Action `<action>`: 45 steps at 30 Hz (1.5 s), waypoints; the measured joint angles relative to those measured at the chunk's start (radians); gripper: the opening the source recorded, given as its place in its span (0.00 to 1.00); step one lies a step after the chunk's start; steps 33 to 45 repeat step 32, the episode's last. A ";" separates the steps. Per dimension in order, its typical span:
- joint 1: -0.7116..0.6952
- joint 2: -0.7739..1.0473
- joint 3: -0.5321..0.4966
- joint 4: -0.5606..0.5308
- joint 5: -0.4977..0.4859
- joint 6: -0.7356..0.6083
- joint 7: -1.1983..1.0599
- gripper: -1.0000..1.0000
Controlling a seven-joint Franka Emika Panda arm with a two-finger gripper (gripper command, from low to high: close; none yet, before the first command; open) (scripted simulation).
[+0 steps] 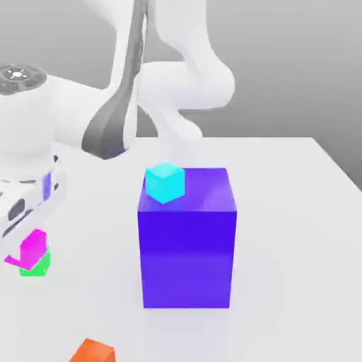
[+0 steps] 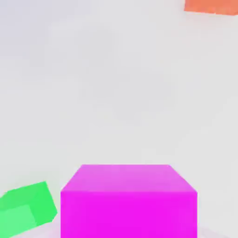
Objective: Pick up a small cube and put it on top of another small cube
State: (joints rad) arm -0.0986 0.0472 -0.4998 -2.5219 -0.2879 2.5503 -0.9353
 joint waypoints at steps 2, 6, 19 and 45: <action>-0.033 -0.014 -0.012 -0.027 0.029 0.014 -0.105 0.00; -0.086 -0.042 -0.045 -0.080 0.092 0.041 -0.319 0.00; -0.187 -0.025 -0.070 -0.151 0.324 0.151 -0.794 0.00; -0.250 0.149 0.036 -0.144 0.580 0.281 -0.979 1.00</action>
